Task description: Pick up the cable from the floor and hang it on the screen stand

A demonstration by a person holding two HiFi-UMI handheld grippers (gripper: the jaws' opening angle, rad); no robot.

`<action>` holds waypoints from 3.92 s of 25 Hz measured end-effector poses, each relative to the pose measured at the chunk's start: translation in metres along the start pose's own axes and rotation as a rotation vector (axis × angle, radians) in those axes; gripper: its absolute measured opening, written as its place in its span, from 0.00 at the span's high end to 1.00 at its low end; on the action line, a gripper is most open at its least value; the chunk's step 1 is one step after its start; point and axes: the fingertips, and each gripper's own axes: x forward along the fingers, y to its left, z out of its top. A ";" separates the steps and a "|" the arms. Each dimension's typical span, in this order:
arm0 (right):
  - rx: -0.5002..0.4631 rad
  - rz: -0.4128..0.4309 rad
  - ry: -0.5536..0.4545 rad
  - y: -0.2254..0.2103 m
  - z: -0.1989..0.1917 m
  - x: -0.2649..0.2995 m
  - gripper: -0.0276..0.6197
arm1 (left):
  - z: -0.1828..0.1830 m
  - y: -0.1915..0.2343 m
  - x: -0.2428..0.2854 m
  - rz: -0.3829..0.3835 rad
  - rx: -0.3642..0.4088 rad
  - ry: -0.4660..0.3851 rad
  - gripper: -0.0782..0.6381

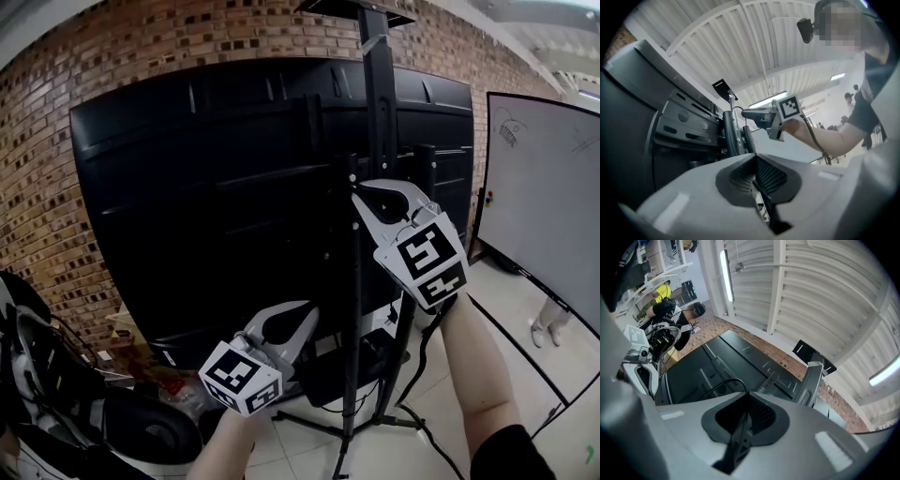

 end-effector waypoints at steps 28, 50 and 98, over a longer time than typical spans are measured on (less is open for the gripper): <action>-0.091 0.124 0.053 -0.073 -0.010 0.092 0.93 | 0.027 0.077 0.110 0.345 0.242 0.131 0.89; 0.010 0.036 0.141 -0.060 -0.063 0.073 0.93 | 0.070 0.087 0.103 0.232 0.302 0.022 0.89; 0.366 -0.146 -0.104 0.046 -0.117 -0.093 0.93 | 0.020 0.026 0.000 0.308 0.106 -0.035 0.89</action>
